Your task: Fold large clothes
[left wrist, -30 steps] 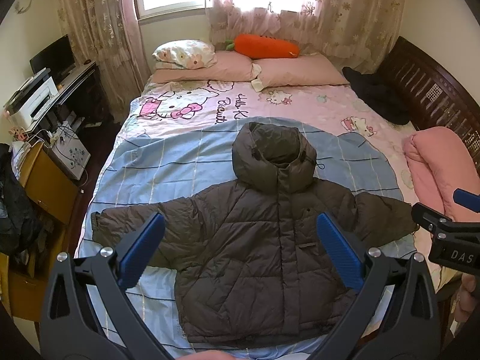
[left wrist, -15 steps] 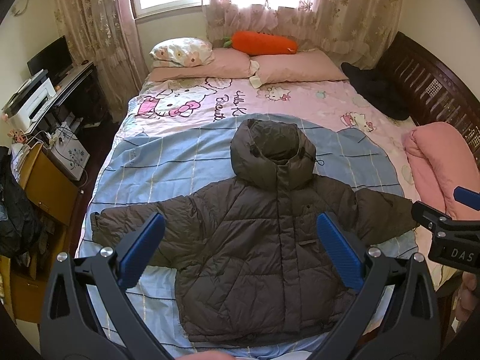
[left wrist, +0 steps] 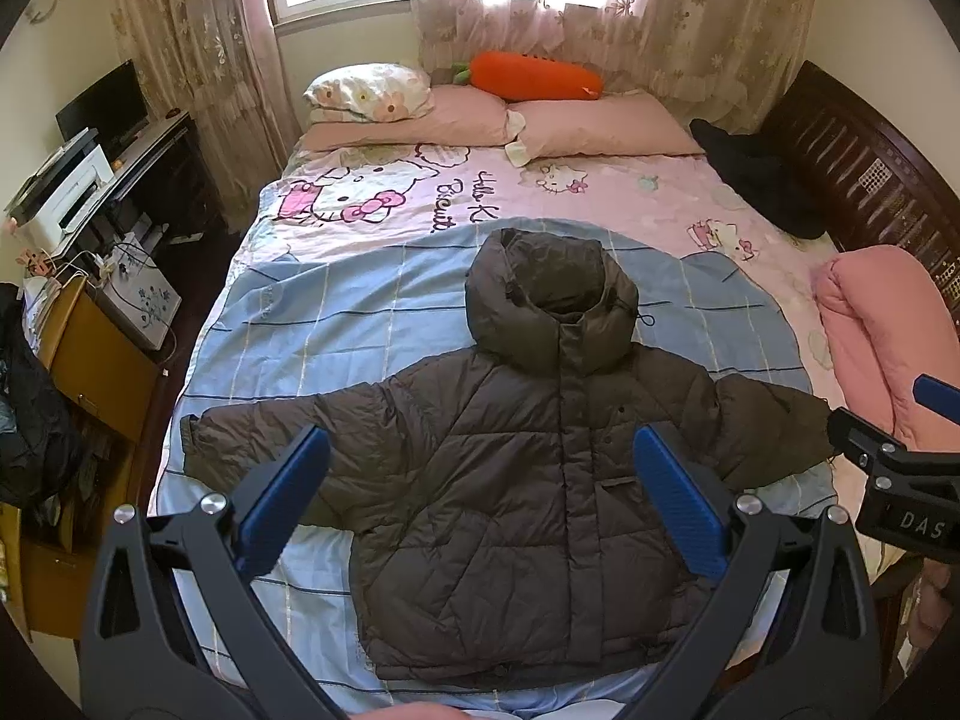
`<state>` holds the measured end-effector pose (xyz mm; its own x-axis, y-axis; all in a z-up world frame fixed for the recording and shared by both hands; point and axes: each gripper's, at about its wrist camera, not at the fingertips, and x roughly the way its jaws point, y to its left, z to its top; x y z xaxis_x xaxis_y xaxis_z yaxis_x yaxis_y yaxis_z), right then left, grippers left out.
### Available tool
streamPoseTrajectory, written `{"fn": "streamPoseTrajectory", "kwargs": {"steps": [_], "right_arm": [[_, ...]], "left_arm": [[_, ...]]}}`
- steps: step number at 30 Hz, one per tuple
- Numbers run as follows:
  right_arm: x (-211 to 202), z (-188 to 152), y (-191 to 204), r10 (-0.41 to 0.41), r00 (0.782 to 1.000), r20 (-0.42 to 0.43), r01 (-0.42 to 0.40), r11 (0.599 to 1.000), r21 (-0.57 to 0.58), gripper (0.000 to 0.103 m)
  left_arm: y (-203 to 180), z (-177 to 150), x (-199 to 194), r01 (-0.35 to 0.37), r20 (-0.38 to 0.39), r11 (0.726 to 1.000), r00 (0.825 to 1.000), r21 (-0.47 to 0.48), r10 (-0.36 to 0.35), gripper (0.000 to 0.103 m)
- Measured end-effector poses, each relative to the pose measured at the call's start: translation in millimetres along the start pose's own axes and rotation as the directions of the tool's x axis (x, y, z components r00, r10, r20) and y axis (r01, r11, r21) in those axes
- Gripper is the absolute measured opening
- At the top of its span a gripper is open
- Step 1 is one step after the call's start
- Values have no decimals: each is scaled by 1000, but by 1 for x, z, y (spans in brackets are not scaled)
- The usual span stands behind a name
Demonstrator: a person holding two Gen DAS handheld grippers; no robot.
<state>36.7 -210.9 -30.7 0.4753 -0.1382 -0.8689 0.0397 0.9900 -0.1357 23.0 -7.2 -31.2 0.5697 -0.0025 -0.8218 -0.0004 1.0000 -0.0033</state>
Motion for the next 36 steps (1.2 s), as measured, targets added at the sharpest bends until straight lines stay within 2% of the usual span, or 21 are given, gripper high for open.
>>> {"fn": "streamPoseTrajectory", "kwargs": {"steps": [3,6,7,8,9,10,11,13,15,16,18,20,22,23,25,27,29,31,33,35,36], "right_arm": [[1,1,-1,10,1000,7,-10,1000,13,102],[-19,-1,-16,83,983,162,-109,981,159,102],[-30,-9,-21,109,970,219,-159,961,226,102],[-36,-16,-21,137,956,258,-203,947,251,102],[-42,-23,-19,159,946,283,-233,939,251,102],[-46,-32,-9,164,946,280,-230,947,224,102],[-47,-38,0,156,955,252,-208,958,195,102],[-48,-47,14,147,969,199,-179,971,156,102],[-51,-64,26,196,971,138,-214,968,129,102],[-50,-70,30,215,971,103,-226,967,114,102],[-46,-81,38,232,973,11,-231,968,99,102],[-44,-86,39,247,968,-51,-239,963,125,102],[-49,-87,44,241,968,-64,-231,965,125,102],[-51,-86,46,220,973,-70,-211,971,112,102],[-49,-82,44,204,976,-80,-192,973,130,102],[-35,-76,39,202,973,-112,-183,970,161,102],[-11,-63,21,156,980,-122,-123,963,239,102],[14,-43,0,144,984,-107,-103,942,319,102],[42,-3,-17,119,989,-83,-82,931,354,102],[66,31,-27,81,995,-49,-61,943,328,102],[80,49,-29,66,997,-29,-55,954,296,102]], "left_arm": [[0,0,1,-1,4,1000,1000,-7,1,101],[6,2,4,-36,10,998,999,-45,36,101],[8,4,6,-52,4,997,999,-58,52,101],[10,5,9,-89,-6,993,996,-74,89,101],[15,5,16,-170,-43,980,985,-107,166,101],[20,3,22,-204,-72,970,978,-134,196,101],[27,-2,28,-183,-83,969,982,-163,171,101],[42,-14,41,-57,-102,971,994,-232,34,101],[49,-25,56,27,-167,970,984,-240,-68,101],[48,-31,63,30,-188,979,980,-201,-68,101],[43,-36,63,-17,-148,996,989,-88,4,101],[38,-35,64,-21,-135,999,991,26,24,101],[43,-31,63,-3,-119,1000,993,20,5,101],[49,-26,62,32,-108,999,994,-1,-32,101],[56,-16,70,79,-116,996,990,-33,-82,101],[61,-6,88,81,-158,995,983,-60,-90,101],[65,5,108,96,-197,991,974,-94,-113,101],[71,22,134,-10,-230,988,973,-153,-26,101],[75,35,159,-26,-221,981,975,-194,-18,101],[75,46,184,-97,-205,973,977,-209,53,101],[72,52,205,-141,-229,972,969,-186,97,101]]}}
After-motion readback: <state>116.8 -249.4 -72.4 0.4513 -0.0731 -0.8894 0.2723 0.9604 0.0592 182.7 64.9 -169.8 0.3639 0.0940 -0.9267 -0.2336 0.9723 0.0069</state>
